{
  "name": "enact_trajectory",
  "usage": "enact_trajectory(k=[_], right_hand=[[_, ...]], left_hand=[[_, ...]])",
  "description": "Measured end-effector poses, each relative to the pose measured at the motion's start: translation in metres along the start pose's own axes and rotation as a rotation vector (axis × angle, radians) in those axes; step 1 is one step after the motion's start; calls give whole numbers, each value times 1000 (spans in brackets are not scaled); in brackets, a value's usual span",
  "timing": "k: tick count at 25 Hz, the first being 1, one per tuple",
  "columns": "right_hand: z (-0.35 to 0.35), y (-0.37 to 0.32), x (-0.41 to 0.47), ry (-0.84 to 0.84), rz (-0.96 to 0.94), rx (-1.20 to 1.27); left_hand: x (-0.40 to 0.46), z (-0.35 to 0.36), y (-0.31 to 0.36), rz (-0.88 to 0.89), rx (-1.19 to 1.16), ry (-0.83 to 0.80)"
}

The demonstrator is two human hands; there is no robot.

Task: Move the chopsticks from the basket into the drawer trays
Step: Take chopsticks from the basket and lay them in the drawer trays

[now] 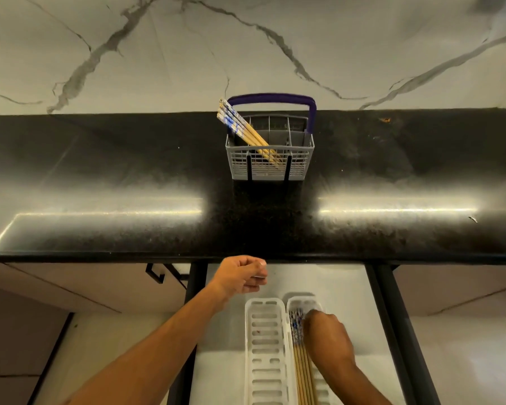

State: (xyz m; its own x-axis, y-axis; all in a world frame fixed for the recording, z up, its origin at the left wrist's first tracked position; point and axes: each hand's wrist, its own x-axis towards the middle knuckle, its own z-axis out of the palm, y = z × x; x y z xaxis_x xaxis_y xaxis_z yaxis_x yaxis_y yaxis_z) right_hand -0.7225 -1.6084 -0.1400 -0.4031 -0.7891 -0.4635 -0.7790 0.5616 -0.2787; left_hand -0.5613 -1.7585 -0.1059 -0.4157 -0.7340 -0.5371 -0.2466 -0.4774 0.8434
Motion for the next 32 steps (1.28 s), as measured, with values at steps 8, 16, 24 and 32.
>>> enact_trajectory(k=[8, 16, 24, 32], right_hand=[[-166, -92, 34, 533, -474, 265], [-241, -183, 102, 518, -603, 218], [-243, -215, 140, 490, -602, 141], [-248, -200, 151, 526, -611, 166]], left_hand=[[8, -24, 108, 185, -128, 110], [49, -66, 222, 414, -110, 490], [101, -71, 249, 364, 147, 756], [115, -63, 244, 371, -153, 723]])
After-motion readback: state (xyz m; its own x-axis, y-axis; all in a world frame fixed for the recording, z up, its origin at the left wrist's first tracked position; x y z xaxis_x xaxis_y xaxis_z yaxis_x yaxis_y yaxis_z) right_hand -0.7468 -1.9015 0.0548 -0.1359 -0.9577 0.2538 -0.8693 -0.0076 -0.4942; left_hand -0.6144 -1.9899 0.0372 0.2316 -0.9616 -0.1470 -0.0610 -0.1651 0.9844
